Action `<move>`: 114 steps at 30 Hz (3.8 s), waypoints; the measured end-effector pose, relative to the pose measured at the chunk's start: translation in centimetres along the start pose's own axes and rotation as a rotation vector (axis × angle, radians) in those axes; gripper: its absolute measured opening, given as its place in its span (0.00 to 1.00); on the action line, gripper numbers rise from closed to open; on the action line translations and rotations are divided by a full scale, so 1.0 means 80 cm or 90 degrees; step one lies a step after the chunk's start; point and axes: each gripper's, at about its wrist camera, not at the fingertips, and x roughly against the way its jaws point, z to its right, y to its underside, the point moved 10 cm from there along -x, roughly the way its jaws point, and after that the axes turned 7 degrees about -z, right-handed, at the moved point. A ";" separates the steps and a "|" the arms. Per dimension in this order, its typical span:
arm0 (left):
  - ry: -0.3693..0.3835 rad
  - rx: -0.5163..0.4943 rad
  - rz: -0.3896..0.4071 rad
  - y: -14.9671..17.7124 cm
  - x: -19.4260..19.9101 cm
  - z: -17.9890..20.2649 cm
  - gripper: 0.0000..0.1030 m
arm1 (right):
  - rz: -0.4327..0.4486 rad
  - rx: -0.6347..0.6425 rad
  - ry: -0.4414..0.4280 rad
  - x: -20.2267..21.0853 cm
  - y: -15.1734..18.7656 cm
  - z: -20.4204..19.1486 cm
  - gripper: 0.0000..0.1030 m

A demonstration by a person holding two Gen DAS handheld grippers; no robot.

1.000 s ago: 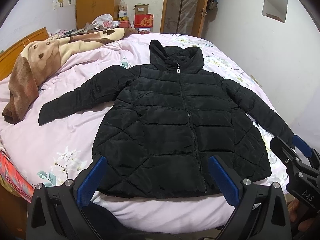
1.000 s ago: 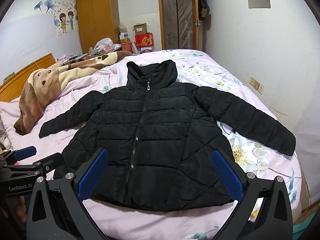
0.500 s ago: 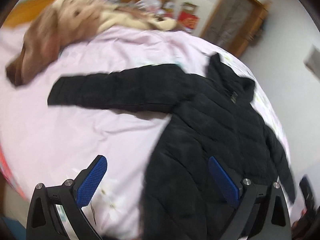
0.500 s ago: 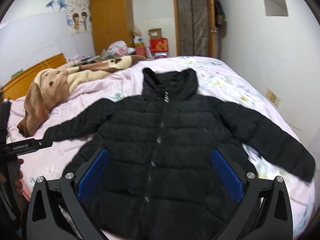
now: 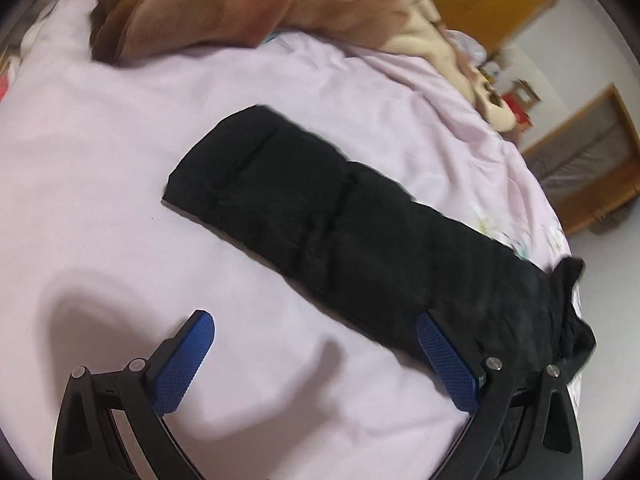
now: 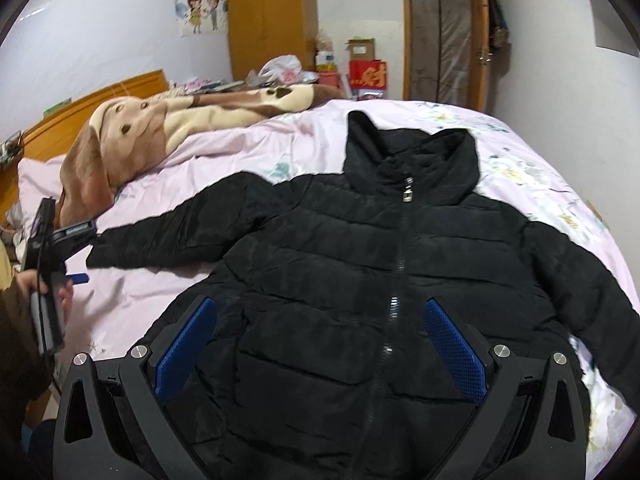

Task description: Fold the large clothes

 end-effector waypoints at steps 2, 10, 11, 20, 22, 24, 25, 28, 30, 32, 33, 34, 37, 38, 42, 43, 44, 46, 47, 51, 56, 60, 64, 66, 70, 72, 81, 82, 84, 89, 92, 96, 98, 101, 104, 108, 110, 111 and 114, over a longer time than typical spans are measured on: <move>-0.009 0.024 -0.005 -0.009 -0.017 -0.011 1.00 | -0.007 0.008 -0.003 -0.011 0.000 -0.005 1.00; -0.023 0.085 0.008 -0.038 -0.057 -0.014 0.99 | -0.013 0.019 -0.011 -0.033 -0.006 -0.012 1.00; -0.012 0.098 -0.002 -0.040 -0.062 -0.012 0.99 | -0.014 0.019 -0.010 -0.035 -0.007 -0.012 1.00; 0.039 0.150 -0.021 -0.045 -0.066 -0.002 0.45 | -0.026 0.009 -0.021 -0.045 -0.003 -0.014 1.00; 0.040 0.146 -0.015 -0.047 -0.064 0.000 0.23 | -0.027 0.008 -0.023 -0.043 -0.003 -0.015 1.00; 0.043 0.130 -0.006 -0.049 -0.055 0.007 0.17 | -0.023 0.007 -0.022 -0.039 -0.005 -0.014 1.00; 0.040 0.119 0.004 -0.051 -0.048 0.012 0.15 | -0.021 0.005 -0.023 -0.037 -0.006 -0.013 1.00; 0.038 0.067 0.046 -0.056 -0.021 0.038 0.14 | -0.010 0.001 -0.026 -0.030 -0.012 -0.010 1.00; 0.045 0.018 0.078 -0.056 0.002 0.065 0.14 | -0.001 -0.001 -0.026 -0.023 -0.017 -0.008 0.92; 0.051 -0.038 0.101 -0.053 0.024 0.096 0.14 | 0.003 -0.004 -0.025 -0.019 -0.021 -0.005 0.88; 0.059 -0.060 0.109 -0.051 0.032 0.111 0.14 | 0.004 -0.007 -0.025 -0.018 -0.024 -0.003 0.88; 0.067 -0.082 0.117 -0.048 0.040 0.126 0.14 | 0.006 -0.008 -0.026 -0.016 -0.026 -0.002 0.88; 0.094 -0.158 0.138 -0.033 0.064 0.182 0.14 | 0.017 -0.011 -0.021 -0.008 -0.032 0.006 0.88; 0.095 -0.194 0.147 -0.024 0.073 0.203 0.14 | 0.021 -0.016 -0.021 -0.005 -0.034 0.010 0.88; 0.124 -0.309 0.157 0.014 0.090 0.282 0.14 | 0.032 -0.037 -0.017 0.003 -0.040 0.027 0.88; 0.129 -0.334 0.158 0.026 0.092 0.302 0.14 | 0.035 -0.042 -0.016 0.005 -0.040 0.032 0.88; 0.131 -0.352 0.159 0.033 0.092 0.316 0.14 | 0.036 -0.047 -0.014 0.006 -0.041 0.037 0.88; 0.133 -0.381 0.158 0.050 0.092 0.342 0.14 | 0.038 -0.054 -0.011 0.009 -0.041 0.047 0.88; 0.140 -0.397 0.158 0.062 0.093 0.359 0.14 | 0.039 -0.057 -0.010 0.010 -0.040 0.052 0.88; 0.155 -0.439 0.146 0.106 0.087 0.403 0.14 | 0.045 -0.076 -0.006 0.015 -0.041 0.076 0.88; 0.172 -0.488 0.117 0.157 0.068 0.449 0.14 | 0.063 -0.112 0.016 0.026 -0.044 0.120 0.88; 0.185 -0.517 0.090 0.201 0.048 0.484 0.14 | 0.062 -0.145 0.020 0.027 -0.041 0.155 0.88; 0.190 -0.556 0.067 0.248 0.016 0.513 0.14 | 0.059 -0.172 0.031 0.023 -0.032 0.184 0.88; 0.194 -0.570 0.045 0.271 0.003 0.523 0.14 | 0.055 -0.193 0.036 0.020 -0.026 0.202 0.88; 0.190 -0.625 0.018 0.321 -0.024 0.549 0.14 | 0.050 -0.222 0.055 0.020 -0.013 0.232 0.88; 0.191 -0.636 0.010 0.341 -0.035 0.557 0.14 | 0.046 -0.236 0.064 0.020 -0.007 0.249 0.88; 0.160 -0.665 -0.064 0.385 -0.099 0.559 0.25 | 0.022 -0.253 0.074 0.005 0.004 0.280 0.88; 0.162 -0.664 -0.068 0.383 -0.100 0.555 0.27 | 0.019 -0.254 0.073 0.002 0.004 0.281 0.88; 0.171 -0.665 -0.079 0.380 -0.104 0.552 0.31 | 0.015 -0.258 0.066 -0.007 0.002 0.283 0.88; 0.229 -0.667 -0.090 0.367 -0.078 0.549 0.74 | 0.004 -0.289 0.042 -0.027 -0.002 0.290 0.88; 0.263 -0.679 -0.102 0.353 -0.047 0.545 0.74 | -0.004 -0.310 0.015 -0.045 -0.009 0.294 0.88; 0.234 -0.690 -0.057 0.306 -0.020 0.533 0.74 | -0.029 -0.310 -0.028 -0.079 -0.020 0.285 0.88; 0.191 -0.687 -0.024 0.273 -0.022 0.521 0.74 | -0.045 -0.292 -0.012 -0.098 -0.024 0.282 0.88; 0.115 -0.637 0.003 0.219 -0.041 0.491 0.74 | -0.058 -0.260 0.007 -0.119 -0.033 0.274 0.88; 0.058 -0.547 -0.014 0.175 -0.073 0.452 0.74 | -0.067 -0.231 0.011 -0.136 -0.040 0.263 0.78; 0.033 -0.538 -0.014 0.161 -0.097 0.429 0.74 | -0.130 -0.244 0.011 -0.166 -0.031 0.258 0.36; 0.016 -0.540 -0.007 0.155 -0.105 0.429 0.74 | -0.131 -0.256 0.003 -0.170 -0.030 0.257 0.25; 0.012 -0.541 -0.004 0.152 -0.107 0.430 0.74 | -0.126 -0.252 0.007 -0.169 -0.032 0.258 0.07; 0.024 -0.532 -0.001 0.144 -0.112 0.438 0.74 | -0.075 -0.260 0.002 -0.147 -0.047 0.262 0.04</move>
